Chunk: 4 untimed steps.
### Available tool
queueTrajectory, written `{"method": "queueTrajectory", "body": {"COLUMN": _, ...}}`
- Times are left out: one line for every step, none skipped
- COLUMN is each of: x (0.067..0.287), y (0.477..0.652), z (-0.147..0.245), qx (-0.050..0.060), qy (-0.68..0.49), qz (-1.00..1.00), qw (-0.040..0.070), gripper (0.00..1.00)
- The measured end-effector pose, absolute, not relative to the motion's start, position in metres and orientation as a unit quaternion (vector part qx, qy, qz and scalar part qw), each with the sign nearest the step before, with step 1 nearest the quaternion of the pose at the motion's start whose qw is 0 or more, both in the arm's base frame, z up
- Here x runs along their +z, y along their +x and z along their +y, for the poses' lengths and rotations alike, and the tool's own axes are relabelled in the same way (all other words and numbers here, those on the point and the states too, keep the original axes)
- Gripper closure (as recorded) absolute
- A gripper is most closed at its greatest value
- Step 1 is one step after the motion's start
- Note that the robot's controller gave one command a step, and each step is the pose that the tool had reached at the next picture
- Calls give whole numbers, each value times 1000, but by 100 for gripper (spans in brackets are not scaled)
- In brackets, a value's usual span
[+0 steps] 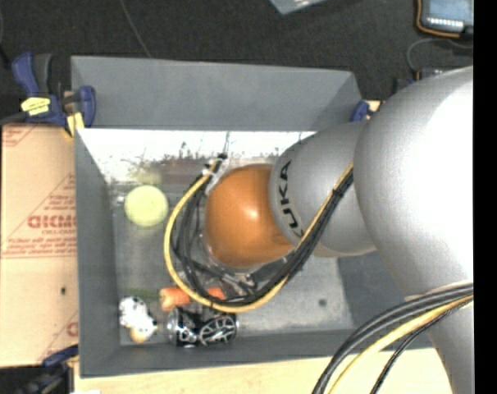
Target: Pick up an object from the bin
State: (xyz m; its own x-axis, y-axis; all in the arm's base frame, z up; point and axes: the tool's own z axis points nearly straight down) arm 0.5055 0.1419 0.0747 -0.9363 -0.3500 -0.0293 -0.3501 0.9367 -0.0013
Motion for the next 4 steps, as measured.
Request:
{"method": "queueTrajectory", "body": {"x": 75, "y": 505, "z": 142, "qx": 2, "qy": -177, "qz": 984, "qw": 14, "gripper": 100}}
{"method": "queueTrajectory", "body": {"x": 75, "y": 505, "z": 142, "qx": 2, "qy": -177, "qz": 984, "qw": 14, "gripper": 100}}
{"method": "queueTrajectory", "body": {"x": 75, "y": 505, "z": 142, "qx": 2, "qy": -177, "qz": 984, "qw": 14, "gripper": 100}}
{"method": "queueTrajectory", "body": {"x": 75, "y": 505, "z": 142, "qx": 2, "qy": -176, "qz": 984, "qw": 14, "gripper": 100}}
